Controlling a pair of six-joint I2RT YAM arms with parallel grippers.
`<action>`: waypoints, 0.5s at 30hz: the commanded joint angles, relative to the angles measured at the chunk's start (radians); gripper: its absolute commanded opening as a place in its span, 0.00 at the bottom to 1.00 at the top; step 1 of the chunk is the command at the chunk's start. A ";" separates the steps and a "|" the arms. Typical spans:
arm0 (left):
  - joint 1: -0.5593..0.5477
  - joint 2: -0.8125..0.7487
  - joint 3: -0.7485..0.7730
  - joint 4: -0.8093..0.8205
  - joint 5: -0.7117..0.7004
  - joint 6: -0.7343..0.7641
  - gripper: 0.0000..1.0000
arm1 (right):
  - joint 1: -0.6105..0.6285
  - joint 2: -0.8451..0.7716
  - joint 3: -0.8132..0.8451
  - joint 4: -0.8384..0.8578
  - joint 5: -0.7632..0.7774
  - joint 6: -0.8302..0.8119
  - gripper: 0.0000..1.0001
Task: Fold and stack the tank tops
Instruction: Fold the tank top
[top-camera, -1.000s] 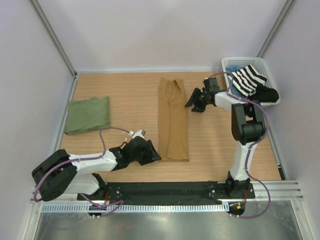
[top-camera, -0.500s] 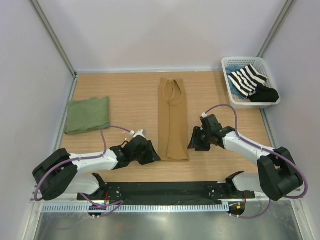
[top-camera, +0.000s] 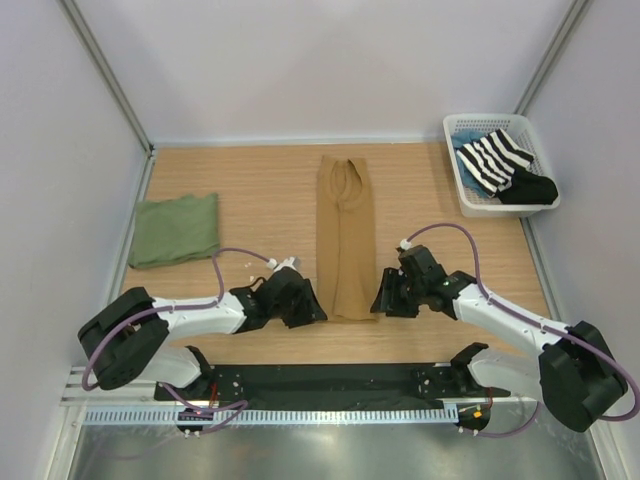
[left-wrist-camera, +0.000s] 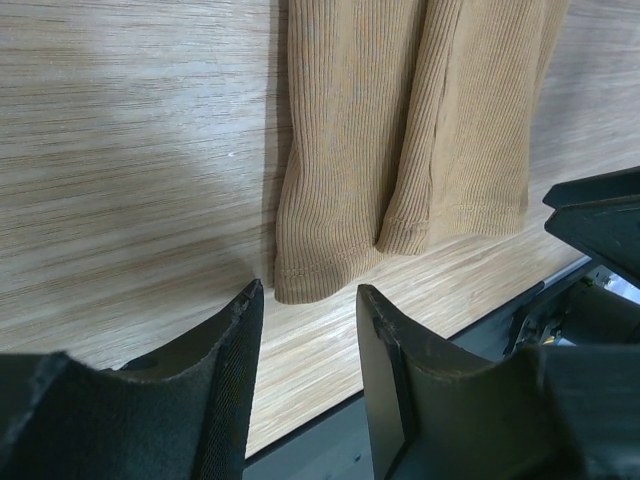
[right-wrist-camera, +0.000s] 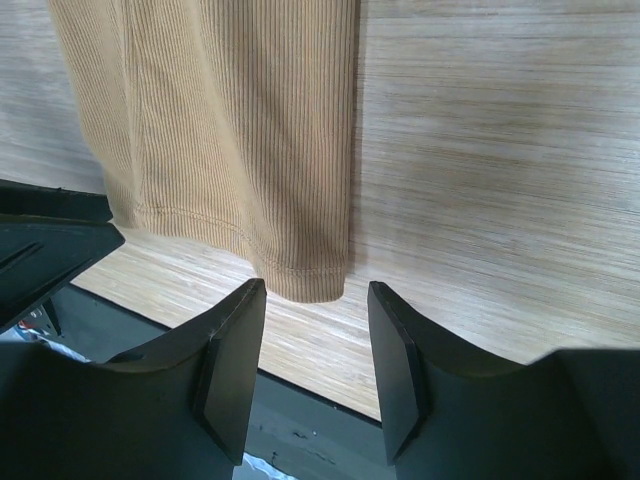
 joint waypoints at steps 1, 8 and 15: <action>-0.006 0.011 0.032 0.001 -0.006 0.014 0.43 | 0.009 0.002 0.001 0.037 0.000 0.022 0.52; -0.006 0.059 0.052 0.008 -0.008 0.021 0.35 | 0.023 0.078 -0.048 0.129 -0.046 0.037 0.40; -0.006 0.070 0.049 0.012 0.000 0.021 0.13 | 0.025 0.033 -0.086 0.136 -0.054 0.053 0.09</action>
